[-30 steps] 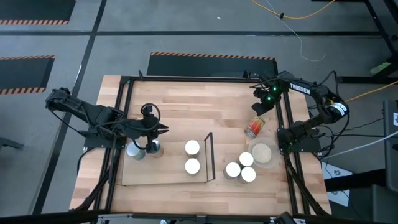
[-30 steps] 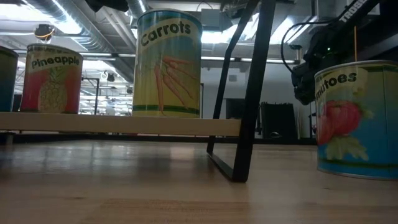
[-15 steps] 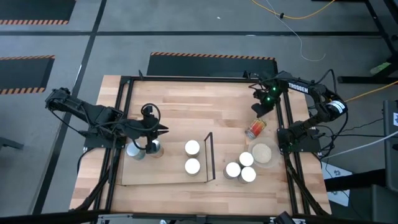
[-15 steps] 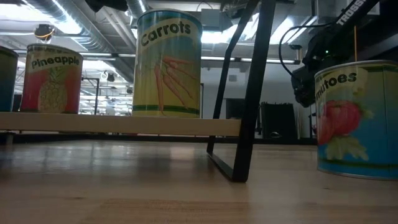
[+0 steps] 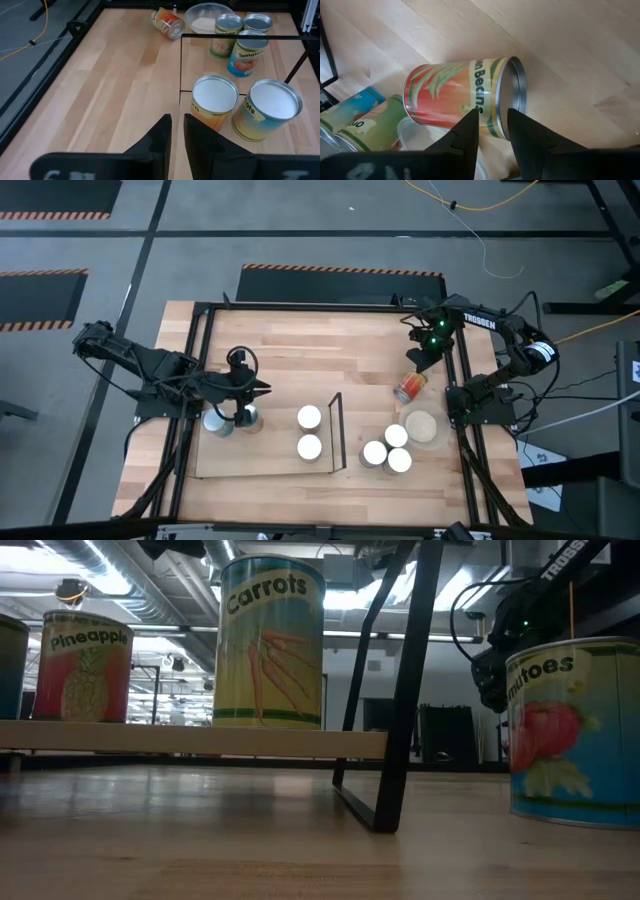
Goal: Pick and place cans onto a shelf
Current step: Put the green bean can on the shelf
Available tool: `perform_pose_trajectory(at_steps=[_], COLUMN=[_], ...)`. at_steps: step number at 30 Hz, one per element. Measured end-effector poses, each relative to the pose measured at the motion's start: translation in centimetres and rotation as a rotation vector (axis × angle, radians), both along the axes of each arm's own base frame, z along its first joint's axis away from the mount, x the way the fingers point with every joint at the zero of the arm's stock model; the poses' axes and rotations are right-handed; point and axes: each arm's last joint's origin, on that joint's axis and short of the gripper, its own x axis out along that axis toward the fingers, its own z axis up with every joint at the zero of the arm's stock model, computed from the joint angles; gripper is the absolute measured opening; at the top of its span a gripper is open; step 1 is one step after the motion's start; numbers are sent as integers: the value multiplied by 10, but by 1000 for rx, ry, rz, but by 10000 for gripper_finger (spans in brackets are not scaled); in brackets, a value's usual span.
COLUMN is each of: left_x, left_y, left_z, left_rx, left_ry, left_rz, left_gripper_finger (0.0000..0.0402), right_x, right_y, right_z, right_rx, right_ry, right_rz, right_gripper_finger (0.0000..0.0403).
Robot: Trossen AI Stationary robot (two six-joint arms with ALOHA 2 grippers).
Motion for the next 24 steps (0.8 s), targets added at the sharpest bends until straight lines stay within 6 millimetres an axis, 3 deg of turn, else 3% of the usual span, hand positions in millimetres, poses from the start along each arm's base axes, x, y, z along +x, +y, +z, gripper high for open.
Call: perform_pose_trajectory(at_steps=[13, 24], left_x=[0, 0], left_y=[0, 0], left_z=[0, 0], left_rx=[0, 2], left_ry=[0, 1], left_rz=[0, -1], left_gripper_finger=[43, 43], right_x=[0, -3], right_y=[-1, 9], right_z=[0, -18], right_rx=[-9, 38], right_ry=[-6, -55], right_rz=[2, -18], right_gripper_finger=[108, 108])
